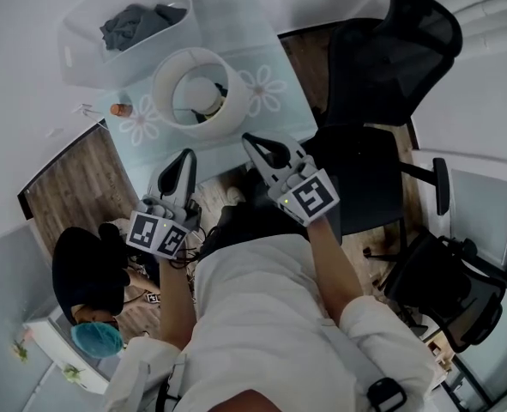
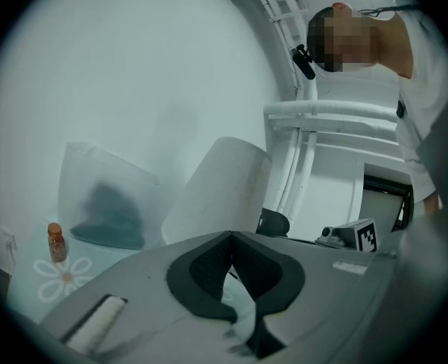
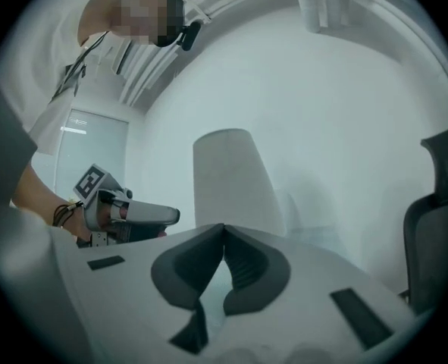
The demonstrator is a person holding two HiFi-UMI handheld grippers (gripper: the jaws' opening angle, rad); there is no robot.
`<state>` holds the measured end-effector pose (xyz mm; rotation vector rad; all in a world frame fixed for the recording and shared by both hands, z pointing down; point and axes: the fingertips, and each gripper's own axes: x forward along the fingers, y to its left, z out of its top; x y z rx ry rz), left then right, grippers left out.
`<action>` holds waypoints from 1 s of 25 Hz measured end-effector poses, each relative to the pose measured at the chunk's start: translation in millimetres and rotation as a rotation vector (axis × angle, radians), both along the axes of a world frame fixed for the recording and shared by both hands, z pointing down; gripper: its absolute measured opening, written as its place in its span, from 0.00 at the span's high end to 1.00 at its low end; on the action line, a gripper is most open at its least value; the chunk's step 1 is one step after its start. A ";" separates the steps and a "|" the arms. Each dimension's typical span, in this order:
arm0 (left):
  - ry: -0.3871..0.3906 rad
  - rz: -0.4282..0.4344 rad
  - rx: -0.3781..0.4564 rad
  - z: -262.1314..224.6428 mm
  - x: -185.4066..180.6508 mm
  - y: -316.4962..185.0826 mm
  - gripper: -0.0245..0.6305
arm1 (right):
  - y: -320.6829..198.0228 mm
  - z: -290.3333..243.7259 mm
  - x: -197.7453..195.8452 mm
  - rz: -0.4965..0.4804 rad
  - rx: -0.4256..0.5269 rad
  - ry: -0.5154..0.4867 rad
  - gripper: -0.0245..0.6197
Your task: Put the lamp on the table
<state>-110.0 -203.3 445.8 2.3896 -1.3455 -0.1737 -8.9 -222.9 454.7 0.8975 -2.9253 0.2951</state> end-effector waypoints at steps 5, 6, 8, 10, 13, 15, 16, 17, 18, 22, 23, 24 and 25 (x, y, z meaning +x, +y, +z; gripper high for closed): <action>0.005 0.016 0.049 -43.3 3.1 3.4 0.96 | 9.3 -47.8 -8.1 -0.012 0.047 -0.027 0.96; 0.007 0.020 0.058 -51.7 4.0 4.6 0.96 | 10.6 -56.1 -8.8 -0.010 0.052 -0.032 0.96; 0.008 0.029 0.077 -68.4 6.2 7.2 0.96 | 12.2 -71.6 -10.2 -0.004 0.064 -0.046 0.96; 0.004 0.034 0.094 -83.6 7.4 10.3 0.96 | 13.8 -85.7 -11.6 0.000 0.074 -0.058 0.96; 0.010 0.023 0.114 -101.8 4.9 15.1 0.96 | 18.8 -105.0 -15.2 -0.012 0.091 -0.066 0.96; 0.020 0.008 0.123 -110.8 1.6 17.7 0.96 | 22.0 -116.3 -17.0 -0.018 0.104 -0.064 0.96; 0.022 0.001 0.128 -114.3 0.0 18.5 0.96 | 23.0 -121.7 -17.6 -0.019 0.112 -0.065 0.96; 0.021 -0.003 0.133 -117.3 -1.5 19.3 0.96 | 24.0 -127.1 -18.1 -0.019 0.120 -0.067 0.96; 0.018 -0.006 0.139 -119.9 -2.5 20.0 0.96 | 25.3 -131.8 -18.4 -0.020 0.126 -0.069 0.96; 0.014 -0.008 0.160 -128.9 -4.6 21.5 0.96 | 30.3 -141.4 -17.2 -0.018 0.131 -0.067 0.96; 0.013 -0.008 0.164 -130.0 -4.7 21.6 0.96 | 31.0 -141.8 -16.4 -0.015 0.129 -0.069 0.96; 0.012 -0.006 0.165 -130.4 -4.5 21.6 0.96 | 31.5 -141.5 -15.6 -0.013 0.127 -0.069 0.96; 0.012 -0.005 0.166 -130.2 -4.2 21.6 0.96 | 31.8 -140.7 -14.8 -0.010 0.126 -0.068 0.96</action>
